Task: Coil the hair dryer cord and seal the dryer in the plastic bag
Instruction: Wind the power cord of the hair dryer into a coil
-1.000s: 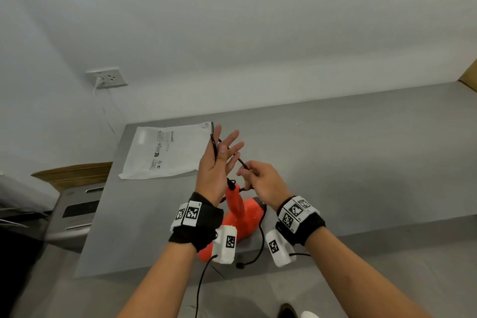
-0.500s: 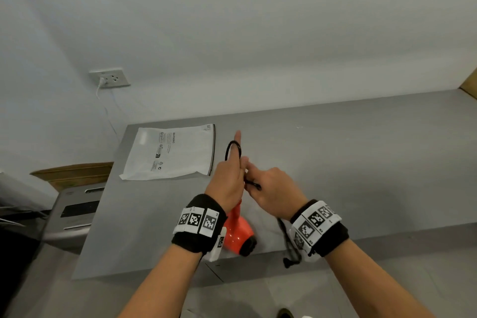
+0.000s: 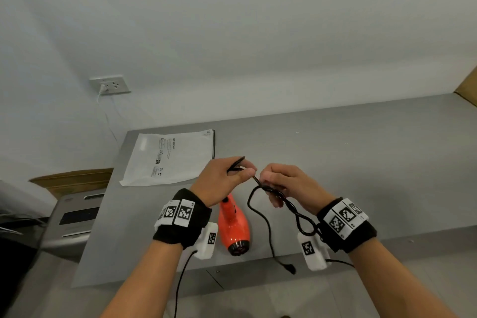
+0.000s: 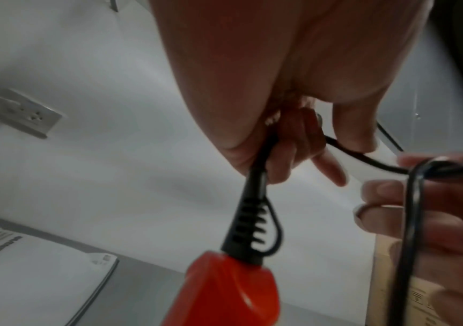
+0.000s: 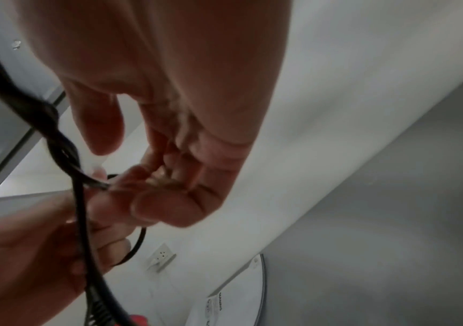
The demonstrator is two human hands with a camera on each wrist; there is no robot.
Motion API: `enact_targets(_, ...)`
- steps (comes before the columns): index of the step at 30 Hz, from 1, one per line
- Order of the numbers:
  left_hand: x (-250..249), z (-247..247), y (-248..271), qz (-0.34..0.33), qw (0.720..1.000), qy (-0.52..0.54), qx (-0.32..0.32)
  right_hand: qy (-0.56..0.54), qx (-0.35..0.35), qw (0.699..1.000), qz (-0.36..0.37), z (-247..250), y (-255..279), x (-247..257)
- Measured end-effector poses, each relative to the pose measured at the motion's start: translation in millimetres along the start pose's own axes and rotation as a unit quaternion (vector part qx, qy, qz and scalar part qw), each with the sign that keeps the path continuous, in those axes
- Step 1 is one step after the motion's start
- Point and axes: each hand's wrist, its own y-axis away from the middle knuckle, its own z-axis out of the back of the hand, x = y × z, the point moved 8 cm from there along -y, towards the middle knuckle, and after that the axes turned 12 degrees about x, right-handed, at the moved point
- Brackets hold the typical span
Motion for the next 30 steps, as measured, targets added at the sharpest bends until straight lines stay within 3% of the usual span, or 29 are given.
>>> enact_targets(3,13,12,1,0.013,0.999,-0.016,-0.036,-0.033,0.031,0.999,0.014,-8,2,-9)
enact_targets(8,25,20,-1,0.04,0.991,-0.032,-0.127,-0.186,0.057,0.978,0.069,-30,-6,-19)
enact_targets(12,26,16,-1,0.041,0.988,0.0,-0.147,-0.184,0.075,0.979,0.043,-57,-18,-22)
enact_targets(14,26,17,-1,0.041,0.988,-0.009,-0.148,-0.147,0.031,0.987,0.05,-60,-24,-17)
enact_targets(18,38,33,5,0.055,0.981,-0.017,-0.183,-0.076,-0.131,0.987,0.061,-31,-19,-13)
enact_targets(24,47,48,16,0.074,0.977,-0.028,-0.196,0.019,-0.297,0.954,0.045,50,7,-10)
enact_targets(30,41,45,29,0.059,0.977,-0.026,-0.205,0.022,-0.397,0.913,0.094,124,17,51)
